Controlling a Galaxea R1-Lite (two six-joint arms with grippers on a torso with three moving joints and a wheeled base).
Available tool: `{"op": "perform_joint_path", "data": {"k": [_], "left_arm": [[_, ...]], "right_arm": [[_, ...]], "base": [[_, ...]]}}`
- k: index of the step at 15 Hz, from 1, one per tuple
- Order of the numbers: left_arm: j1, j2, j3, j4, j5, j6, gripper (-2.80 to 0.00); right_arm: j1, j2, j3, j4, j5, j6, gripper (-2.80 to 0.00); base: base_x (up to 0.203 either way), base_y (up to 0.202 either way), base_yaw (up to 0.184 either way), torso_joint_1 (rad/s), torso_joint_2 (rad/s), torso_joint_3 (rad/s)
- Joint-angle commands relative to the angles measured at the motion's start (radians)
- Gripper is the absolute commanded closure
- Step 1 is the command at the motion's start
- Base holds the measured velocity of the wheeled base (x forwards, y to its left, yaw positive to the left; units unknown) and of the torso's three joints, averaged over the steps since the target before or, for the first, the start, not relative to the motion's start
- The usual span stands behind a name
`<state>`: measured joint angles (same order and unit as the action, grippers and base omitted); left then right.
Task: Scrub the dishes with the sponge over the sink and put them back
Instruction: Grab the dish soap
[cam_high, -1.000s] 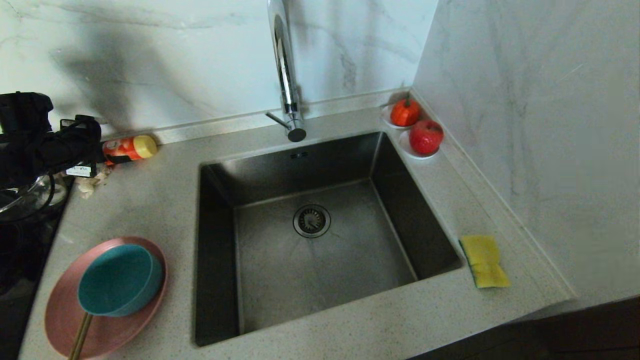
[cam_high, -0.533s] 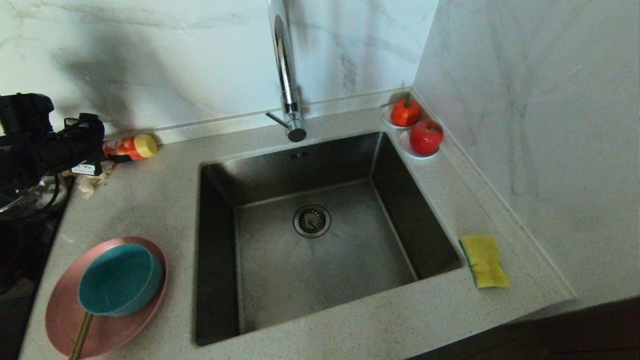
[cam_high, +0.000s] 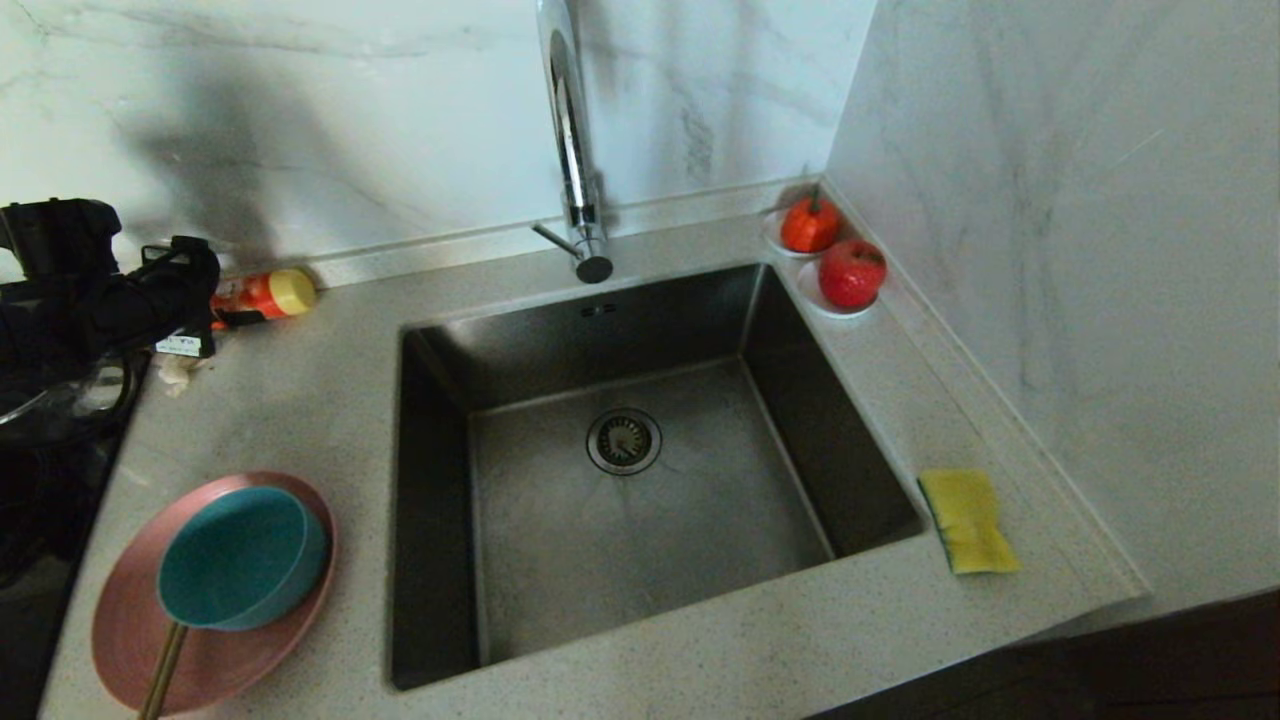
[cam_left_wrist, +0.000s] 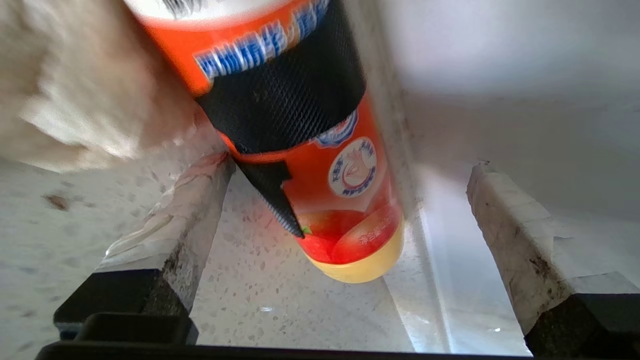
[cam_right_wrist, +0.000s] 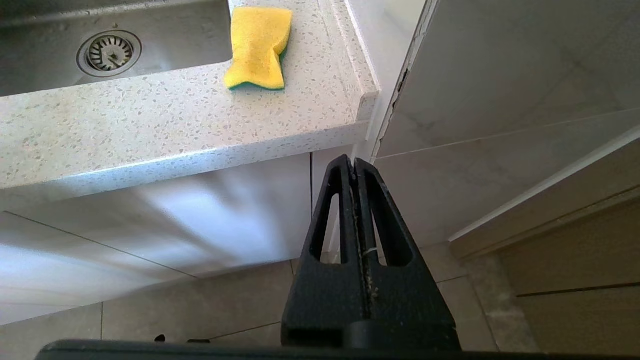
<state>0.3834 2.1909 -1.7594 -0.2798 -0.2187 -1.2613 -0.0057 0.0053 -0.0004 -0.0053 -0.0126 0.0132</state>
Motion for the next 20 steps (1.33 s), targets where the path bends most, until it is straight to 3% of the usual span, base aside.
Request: {"op": "perform_joint_path", "data": {"k": [1, 4, 20], "left_arm": [[0.003, -0.011, 0.006, 0.011, 0.001, -0.008, -2.80], [0.004, -0.034, 0.014, 0.051, 0.007, -0.020, -2.80], [0.008, 0.026, -0.038, 0.036, 0.013, 0.005, -2.80]], "right_arm": [[0.000, 0.001, -0.001, -0.001, 0.000, 0.000, 0.00], [0.000, 0.001, 0.000, -0.001, 0.000, -0.001, 0.00], [0.000, 0.000, -0.001, -0.001, 0.000, 0.000, 0.00]], "base": [[0.000, 0.000, 0.000, 0.000, 0.00, 0.000], [0.000, 0.000, 0.000, 0.000, 0.00, 0.000], [0.000, 0.000, 0.000, 0.000, 0.00, 0.000]]}}
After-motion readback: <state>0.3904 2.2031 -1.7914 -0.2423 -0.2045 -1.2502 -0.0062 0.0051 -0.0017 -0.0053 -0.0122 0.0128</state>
